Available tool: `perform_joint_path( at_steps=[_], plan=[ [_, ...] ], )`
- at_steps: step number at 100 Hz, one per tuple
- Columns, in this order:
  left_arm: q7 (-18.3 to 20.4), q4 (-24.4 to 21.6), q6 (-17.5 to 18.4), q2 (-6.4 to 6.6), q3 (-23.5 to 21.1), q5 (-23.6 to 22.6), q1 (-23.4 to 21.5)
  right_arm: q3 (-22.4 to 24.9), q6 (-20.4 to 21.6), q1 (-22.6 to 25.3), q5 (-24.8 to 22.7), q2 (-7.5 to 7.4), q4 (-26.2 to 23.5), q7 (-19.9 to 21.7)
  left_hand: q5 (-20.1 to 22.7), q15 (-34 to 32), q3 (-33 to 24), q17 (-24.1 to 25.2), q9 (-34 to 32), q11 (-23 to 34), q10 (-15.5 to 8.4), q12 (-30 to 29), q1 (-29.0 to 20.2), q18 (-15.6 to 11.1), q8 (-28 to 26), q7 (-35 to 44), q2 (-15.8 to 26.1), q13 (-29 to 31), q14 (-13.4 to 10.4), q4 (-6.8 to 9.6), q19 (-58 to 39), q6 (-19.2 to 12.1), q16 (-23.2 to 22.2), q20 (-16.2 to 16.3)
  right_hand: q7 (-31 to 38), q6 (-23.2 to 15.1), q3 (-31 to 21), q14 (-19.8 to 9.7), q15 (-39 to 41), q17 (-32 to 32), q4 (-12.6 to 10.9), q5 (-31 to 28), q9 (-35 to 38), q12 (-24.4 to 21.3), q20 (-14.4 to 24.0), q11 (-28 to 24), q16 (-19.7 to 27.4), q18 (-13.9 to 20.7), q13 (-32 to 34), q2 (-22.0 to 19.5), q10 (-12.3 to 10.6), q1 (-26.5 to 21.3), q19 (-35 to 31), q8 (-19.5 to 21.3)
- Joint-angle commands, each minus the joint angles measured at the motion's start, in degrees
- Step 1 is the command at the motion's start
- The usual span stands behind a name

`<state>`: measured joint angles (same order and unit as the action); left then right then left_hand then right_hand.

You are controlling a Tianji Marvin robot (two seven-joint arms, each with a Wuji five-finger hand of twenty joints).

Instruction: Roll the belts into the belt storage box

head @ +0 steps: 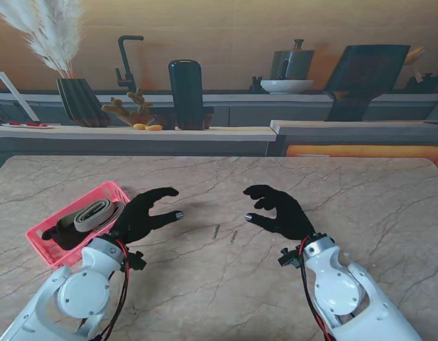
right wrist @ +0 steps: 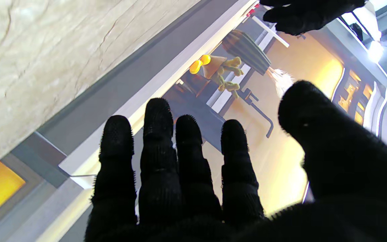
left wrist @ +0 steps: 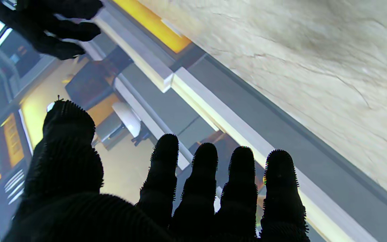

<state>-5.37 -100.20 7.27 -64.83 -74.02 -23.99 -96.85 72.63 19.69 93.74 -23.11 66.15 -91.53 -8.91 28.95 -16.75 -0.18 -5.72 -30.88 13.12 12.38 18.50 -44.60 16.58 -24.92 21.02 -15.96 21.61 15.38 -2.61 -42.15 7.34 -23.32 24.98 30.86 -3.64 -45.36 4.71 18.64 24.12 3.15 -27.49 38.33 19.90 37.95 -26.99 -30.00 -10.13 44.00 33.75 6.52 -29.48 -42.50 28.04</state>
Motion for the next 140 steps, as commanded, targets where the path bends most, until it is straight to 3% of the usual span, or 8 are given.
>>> perform_joint_path(
  at_steps=[1, 15, 28, 40, 72, 140],
  plan=[
    [2.1, -0.5, 1.7, -0.22, 0.0, 3.3, -1.2, 0.4, 0.1, 1.5, -0.3, -0.41, -0.9, 0.2, 1.5, 1.5, -0.6, -0.7, -1.1, -2.4, -0.2, -0.3, 0.3, 0.8, 1.2, -2.6, -2.0, 1.4, 0.5, 0.92, 0.8, -0.7, 0.8, -1.1, -2.6, 1.0, 0.7, 0.7, -2.4, -1.5, -0.5, 1.5, -1.8, -0.6, -1.9, 1.8, 1.5, -0.7, -2.0, 2.6, 0.5, 2.7, 2.7, -0.1],
    [9.5, -0.7, 4.2, 0.51, -1.1, 14.8, -2.0, 1.3, 0.6, 2.7, 5.7, -0.78, -2.2, 4.5, 1.3, 3.5, -0.8, -1.3, -0.2, -4.4, -0.3, -1.3, 1.0, -0.7, 2.0, -5.1, -2.6, 1.0, 0.0, 1.03, 5.7, -0.8, 1.6, -3.2, -5.0, 1.2, 4.5, 2.2, -4.9, -3.5, 0.5, 2.6, -3.4, -1.0, -3.1, 4.2, 3.1, -1.4, -5.4, 2.2, 0.7, 4.1, 4.6, 0.1],
    [10.4, 0.1, 6.4, 0.29, -0.9, 20.6, -2.3, 1.5, 1.0, 3.2, 8.5, -1.06, -2.8, 6.8, 1.7, 4.5, -1.1, -1.6, -0.4, -5.3, 0.0, -1.7, 1.3, -0.6, 2.0, -5.7, -3.7, 1.0, 0.1, 1.07, 8.2, -1.5, 2.0, -3.7, -5.9, -0.6, 6.5, 3.3, -5.7, -4.6, 0.2, 4.6, -4.0, -1.4, -2.7, 6.4, 3.8, -4.2, -7.3, 0.3, 0.0, 6.4, 4.8, 1.0],
    [10.0, -0.3, 6.5, 0.26, -1.4, 19.9, -3.0, 1.5, 1.1, 3.6, 9.6, -0.96, -3.2, 6.7, 2.1, 4.7, -1.5, -1.7, -0.8, -5.6, -0.2, -1.8, 1.3, -0.4, 2.0, -5.8, -3.4, 1.2, 0.4, 1.01, 9.1, -1.7, 2.0, -3.6, -5.8, -2.0, 8.4, 3.8, -5.5, -5.0, 0.0, 5.5, -3.5, -1.2, -1.2, 8.1, 3.4, -6.9, -7.4, -2.0, -0.3, 7.7, 3.8, 2.0],
    [10.3, -2.4, 4.9, 0.73, -2.7, 15.8, -5.1, 1.2, 1.0, 3.8, 9.3, -0.71, -3.4, 5.6, 3.1, 4.8, -1.5, -2.0, -1.5, -6.1, 0.3, -1.8, 1.1, -0.1, 1.9, -6.2, -2.5, 1.4, 1.0, 0.75, 9.8, -1.6, 2.0, -3.2, -5.7, -2.2, 10.5, 3.7, -5.2, -4.7, -0.3, 5.1, -2.9, -0.8, -0.6, 8.5, 2.9, -6.3, -6.8, -3.3, -0.3, 7.3, 3.6, 2.5],
    [12.3, -1.4, 5.1, 1.03, -2.3, 17.6, -4.3, 1.0, 0.8, 3.9, 8.0, -0.54, -3.5, 4.3, 2.7, 5.3, -0.8, -1.6, -0.6, -6.7, 0.2, -2.0, 0.8, -0.1, 1.8, -6.8, -2.0, 0.7, 0.9, 0.82, 11.5, -1.9, 2.2, -2.9, -5.6, -2.2, 12.2, 2.4, -4.6, -4.5, -0.7, 4.7, -2.7, -0.3, -0.1, 8.0, 2.1, -5.5, -6.1, -4.3, -0.1, 6.2, 3.6, 2.8]
  ],
)
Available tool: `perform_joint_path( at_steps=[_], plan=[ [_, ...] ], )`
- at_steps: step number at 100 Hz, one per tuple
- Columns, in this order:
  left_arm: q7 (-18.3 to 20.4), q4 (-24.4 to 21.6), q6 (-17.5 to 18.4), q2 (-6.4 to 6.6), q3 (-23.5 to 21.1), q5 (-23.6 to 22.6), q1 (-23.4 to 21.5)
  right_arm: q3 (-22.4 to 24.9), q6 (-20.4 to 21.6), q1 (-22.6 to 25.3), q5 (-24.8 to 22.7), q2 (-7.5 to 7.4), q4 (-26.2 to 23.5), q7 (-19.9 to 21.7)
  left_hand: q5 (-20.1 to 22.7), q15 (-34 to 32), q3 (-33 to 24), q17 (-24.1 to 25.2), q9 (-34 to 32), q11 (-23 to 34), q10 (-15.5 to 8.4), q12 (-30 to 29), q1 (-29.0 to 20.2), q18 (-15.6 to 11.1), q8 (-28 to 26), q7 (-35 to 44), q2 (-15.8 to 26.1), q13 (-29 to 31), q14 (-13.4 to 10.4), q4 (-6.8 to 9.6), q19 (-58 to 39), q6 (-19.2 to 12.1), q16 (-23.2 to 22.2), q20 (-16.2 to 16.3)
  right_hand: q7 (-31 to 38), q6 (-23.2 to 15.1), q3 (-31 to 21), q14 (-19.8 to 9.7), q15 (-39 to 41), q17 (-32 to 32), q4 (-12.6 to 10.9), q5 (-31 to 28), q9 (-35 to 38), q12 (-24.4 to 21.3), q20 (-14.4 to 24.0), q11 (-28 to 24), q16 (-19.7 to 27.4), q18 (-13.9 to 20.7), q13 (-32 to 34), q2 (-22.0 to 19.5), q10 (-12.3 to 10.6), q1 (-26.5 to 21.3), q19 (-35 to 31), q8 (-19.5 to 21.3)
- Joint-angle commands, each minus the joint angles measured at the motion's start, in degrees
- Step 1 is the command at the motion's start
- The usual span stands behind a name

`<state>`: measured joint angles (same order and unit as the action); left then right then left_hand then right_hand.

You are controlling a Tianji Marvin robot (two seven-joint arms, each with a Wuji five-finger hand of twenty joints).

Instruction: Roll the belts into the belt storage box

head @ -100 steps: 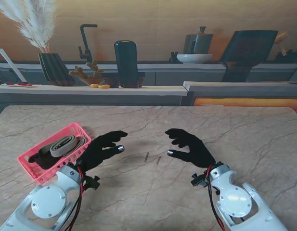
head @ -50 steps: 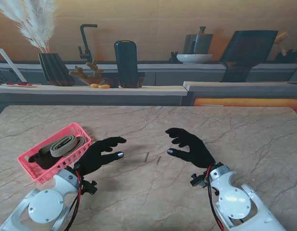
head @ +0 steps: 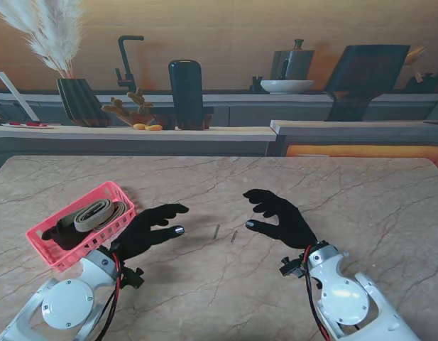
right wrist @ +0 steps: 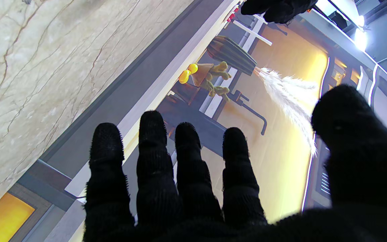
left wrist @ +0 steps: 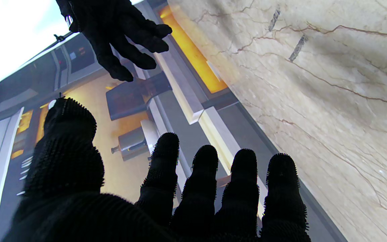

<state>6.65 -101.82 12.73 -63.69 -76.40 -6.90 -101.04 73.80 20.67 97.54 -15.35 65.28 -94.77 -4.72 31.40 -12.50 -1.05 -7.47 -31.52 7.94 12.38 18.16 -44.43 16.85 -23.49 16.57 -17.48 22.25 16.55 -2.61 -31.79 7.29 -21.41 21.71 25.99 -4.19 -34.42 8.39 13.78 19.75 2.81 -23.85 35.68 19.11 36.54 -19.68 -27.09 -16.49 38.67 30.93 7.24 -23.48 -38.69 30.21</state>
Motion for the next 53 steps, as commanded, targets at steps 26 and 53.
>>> perform_joint_path(
  at_steps=[26, 53],
  plan=[
    [0.2, 0.4, -1.3, -0.24, 0.5, 1.1, 0.3, -0.2, -0.4, -0.2, 0.3, 0.40, -0.1, 0.0, 0.3, 1.1, 0.4, -0.1, 0.1, -1.5, 0.3, -1.6, 0.6, -0.4, 0.3, -2.3, -0.5, 0.1, -0.2, 0.84, 1.4, -1.8, 0.3, 0.6, -0.7, -1.6, 1.6, -1.3, 0.4, -0.1, -0.5, 1.0, 0.0, 0.5, 1.4, 0.5, -1.1, 0.8, -0.7, -1.6, -0.8, 0.0, -0.3, 0.6],
    [0.5, 0.9, -2.1, -0.23, 0.6, 1.1, 0.7, -0.1, -0.2, 0.1, 0.1, 0.41, -0.4, -0.3, -1.2, 1.5, 0.8, 0.3, 0.9, -1.8, 0.2, -1.8, 0.6, -0.5, 0.6, -3.0, -0.8, -0.4, -0.4, 0.89, 2.0, -1.9, 0.4, 0.6, -0.7, -1.6, 1.8, -1.4, 0.5, 0.1, -0.5, 1.0, 0.0, 0.5, 1.5, 0.4, -1.2, 0.8, -0.5, -1.6, -0.8, -0.4, -0.3, 0.7]
  ],
)
